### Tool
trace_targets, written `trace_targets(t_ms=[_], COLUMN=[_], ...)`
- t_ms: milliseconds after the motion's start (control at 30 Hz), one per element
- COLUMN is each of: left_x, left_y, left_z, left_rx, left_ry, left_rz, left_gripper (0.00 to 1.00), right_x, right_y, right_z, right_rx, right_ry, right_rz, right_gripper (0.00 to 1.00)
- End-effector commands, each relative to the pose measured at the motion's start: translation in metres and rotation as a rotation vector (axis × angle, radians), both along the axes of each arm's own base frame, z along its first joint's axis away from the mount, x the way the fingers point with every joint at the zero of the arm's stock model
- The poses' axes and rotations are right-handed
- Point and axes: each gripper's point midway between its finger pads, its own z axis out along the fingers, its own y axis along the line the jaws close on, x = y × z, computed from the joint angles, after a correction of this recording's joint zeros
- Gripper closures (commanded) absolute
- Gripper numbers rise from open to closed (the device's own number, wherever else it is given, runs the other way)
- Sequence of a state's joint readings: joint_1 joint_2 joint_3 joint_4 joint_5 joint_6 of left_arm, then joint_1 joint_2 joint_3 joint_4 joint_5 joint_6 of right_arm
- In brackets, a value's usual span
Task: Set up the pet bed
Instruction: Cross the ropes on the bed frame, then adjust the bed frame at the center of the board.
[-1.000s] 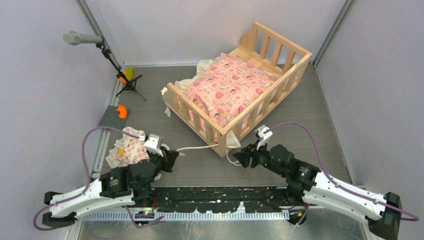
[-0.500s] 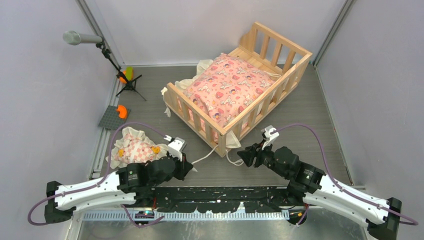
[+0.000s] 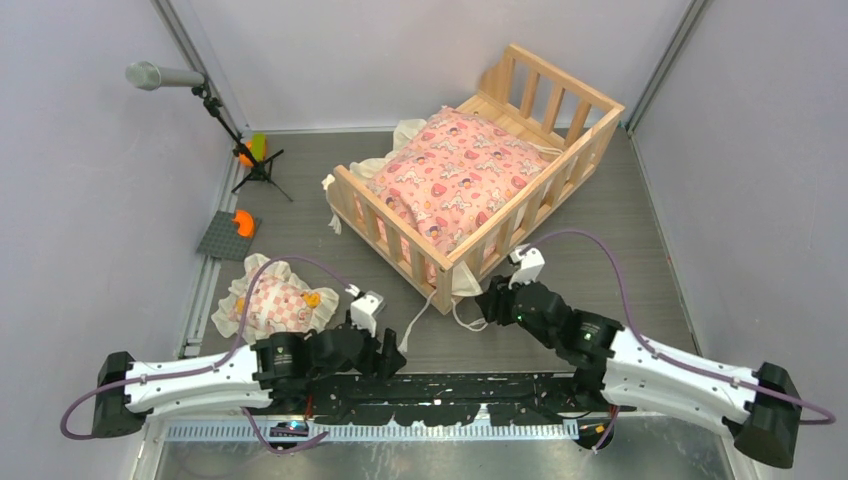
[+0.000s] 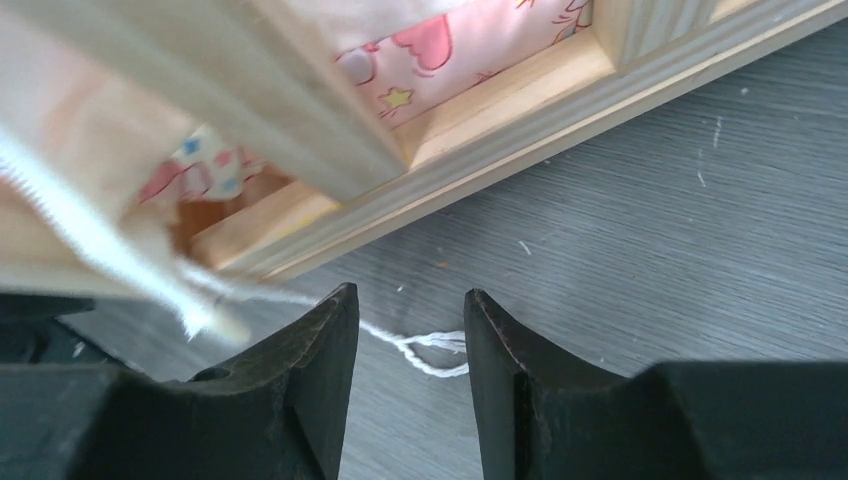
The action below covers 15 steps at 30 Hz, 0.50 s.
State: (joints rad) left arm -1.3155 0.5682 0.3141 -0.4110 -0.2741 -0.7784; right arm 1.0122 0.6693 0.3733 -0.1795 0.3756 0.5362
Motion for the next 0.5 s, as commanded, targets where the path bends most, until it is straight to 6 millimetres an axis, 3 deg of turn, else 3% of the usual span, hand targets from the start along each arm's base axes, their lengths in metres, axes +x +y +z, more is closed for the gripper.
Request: trace_targets(t_ms=[0, 167, 333, 467], left_x=[0.020, 0.031, 0.045, 0.051], left_y=[-0.007, -0.001, 0.009, 0.007], left_z=[0.038, 0.053, 0.061, 0.071], left_rx=[-0.094, -0.092, -0.060, -0.074], left_ry=[-0.088, -0.152, -0.199, -0.246], left_rz=[0.080, 0.114, 0.198, 0.201], left_gripper=[0.20, 0.08, 0.01, 0.00], right_x=[0.028, 0.063, 0.098, 0.118], right_y=[0.004, 0.010, -0.001, -0.003], right_z=[0.009, 0.007, 0.014, 0.016], right_rx=[-0.012, 0.024, 0.062, 0.045], right_ry=[0.010, 0.021, 0.009, 0.009], right_rz=[-0.151, -0.216, -0.283, -0.294], right_gripper=[0.52, 0.54, 0.55, 0.55])
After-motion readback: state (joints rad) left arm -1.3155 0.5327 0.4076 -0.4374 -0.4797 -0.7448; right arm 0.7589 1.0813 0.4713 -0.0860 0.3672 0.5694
